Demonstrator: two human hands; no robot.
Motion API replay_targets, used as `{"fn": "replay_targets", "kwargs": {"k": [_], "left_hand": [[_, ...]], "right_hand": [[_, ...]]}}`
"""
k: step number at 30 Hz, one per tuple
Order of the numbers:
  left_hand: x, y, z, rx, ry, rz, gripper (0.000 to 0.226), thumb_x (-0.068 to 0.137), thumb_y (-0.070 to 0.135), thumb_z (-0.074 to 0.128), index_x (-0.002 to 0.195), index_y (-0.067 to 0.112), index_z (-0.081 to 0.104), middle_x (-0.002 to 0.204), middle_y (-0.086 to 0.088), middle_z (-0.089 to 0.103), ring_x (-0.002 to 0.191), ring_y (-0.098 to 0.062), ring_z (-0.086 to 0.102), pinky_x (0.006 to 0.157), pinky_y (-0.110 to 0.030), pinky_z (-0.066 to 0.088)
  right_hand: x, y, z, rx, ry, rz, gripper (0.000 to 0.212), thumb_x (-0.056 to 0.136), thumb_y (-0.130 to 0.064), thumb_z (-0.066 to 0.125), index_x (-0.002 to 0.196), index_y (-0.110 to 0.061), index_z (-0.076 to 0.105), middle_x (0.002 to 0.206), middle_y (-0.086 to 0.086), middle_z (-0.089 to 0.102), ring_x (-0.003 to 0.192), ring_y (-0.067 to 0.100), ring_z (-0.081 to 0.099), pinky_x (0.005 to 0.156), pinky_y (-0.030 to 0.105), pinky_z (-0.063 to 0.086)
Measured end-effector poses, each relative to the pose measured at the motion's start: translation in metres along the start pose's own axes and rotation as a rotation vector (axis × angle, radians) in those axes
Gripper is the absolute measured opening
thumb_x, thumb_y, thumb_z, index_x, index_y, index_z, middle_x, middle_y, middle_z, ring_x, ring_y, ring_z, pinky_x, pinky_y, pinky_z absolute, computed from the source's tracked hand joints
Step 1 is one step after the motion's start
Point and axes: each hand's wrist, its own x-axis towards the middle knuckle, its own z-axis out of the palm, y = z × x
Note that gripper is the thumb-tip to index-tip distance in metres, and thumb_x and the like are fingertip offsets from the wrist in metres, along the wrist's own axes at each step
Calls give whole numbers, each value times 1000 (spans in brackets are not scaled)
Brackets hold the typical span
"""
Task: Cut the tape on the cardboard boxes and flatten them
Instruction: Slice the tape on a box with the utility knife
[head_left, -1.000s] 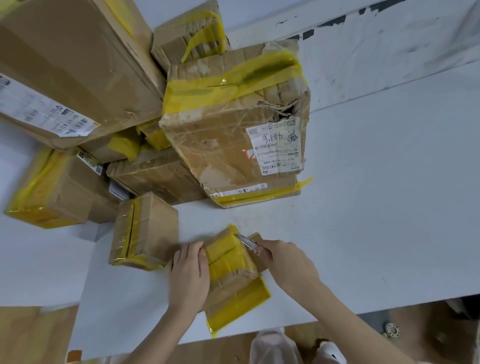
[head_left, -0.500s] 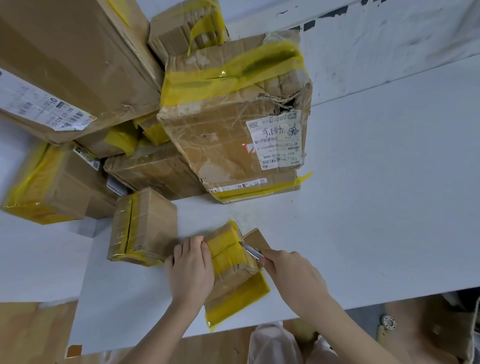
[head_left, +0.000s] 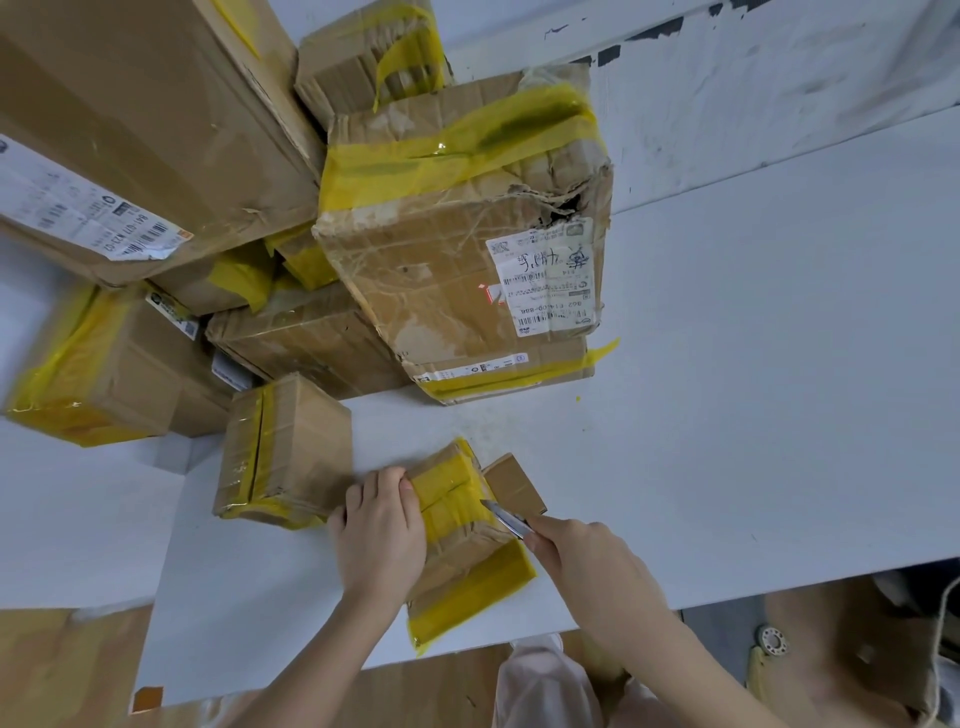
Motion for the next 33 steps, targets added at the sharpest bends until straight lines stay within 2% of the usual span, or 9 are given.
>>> {"fn": "replay_targets", "kwargs": {"k": [6,10,14,19,22,25,28,30,33], "left_hand": [[-1,1,-1,-12,30,33,38,95,22,30,104,8,63,99,-9,66,93,-33,56,76,-40,39],[-1,2,-6,13,-10,16,26,99,21,39,109,10,60,105,-8,65,98,-30,55,78,-38,38],[6,3,-16,28,-261,-93,44,98,48,25,116,13,47,118,-6,57,108,-28,52,86,-38,43],[9,1,-30,-276,-344,-199,62,95,47,40,141,9,23,139,-17,42,118,-34,51,81,-35,44],[-1,5,-31,-579,-335,-320,78,95,34,49,150,20,-5,154,-15,15,123,-36,46,65,-27,47],[-7,-2,-24,-322,-153,-23,73,98,29,43,149,27,-10,157,-8,-13,137,-34,31,91,-33,44],[6,-13,-24,-41,-216,545,60,100,11,30,144,33,-4,147,13,-24,146,-17,-2,116,-29,6],[14,-17,-28,-19,-341,664,54,100,12,27,148,32,13,151,19,-11,143,-12,12,115,-28,15],[15,-20,-28,15,-243,613,47,99,33,21,143,25,35,154,13,21,123,-23,42,95,-35,42]], "right_hand": [[-5,4,1,-89,3,8,31,101,-44,24,106,-28,50,65,-6,35,50,8,31,43,19,24],[-11,8,-4,-38,-6,23,25,101,-44,27,86,-33,44,62,-7,36,50,8,33,44,20,25],[-9,9,-10,302,58,-13,33,102,-31,32,71,-36,40,59,-5,55,43,5,42,48,18,34],[-10,-1,-14,702,44,-7,17,101,-26,37,107,-35,50,92,9,69,30,4,37,38,14,32],[-9,-2,-7,682,52,-24,25,99,-18,43,122,-23,50,70,-2,56,34,2,42,43,15,33],[-7,-6,1,634,31,-34,29,99,-17,43,127,-21,48,63,-11,45,39,-3,47,49,15,33],[-4,-12,4,676,12,-39,28,99,-15,41,126,-20,48,64,-5,46,34,2,42,43,17,33],[0,-15,2,706,-18,-45,28,100,-16,41,126,-23,48,64,-2,46,32,3,39,39,16,33],[6,-17,-6,676,-61,-98,22,100,-13,41,116,-20,54,54,-13,48,36,0,44,41,11,33]]}}
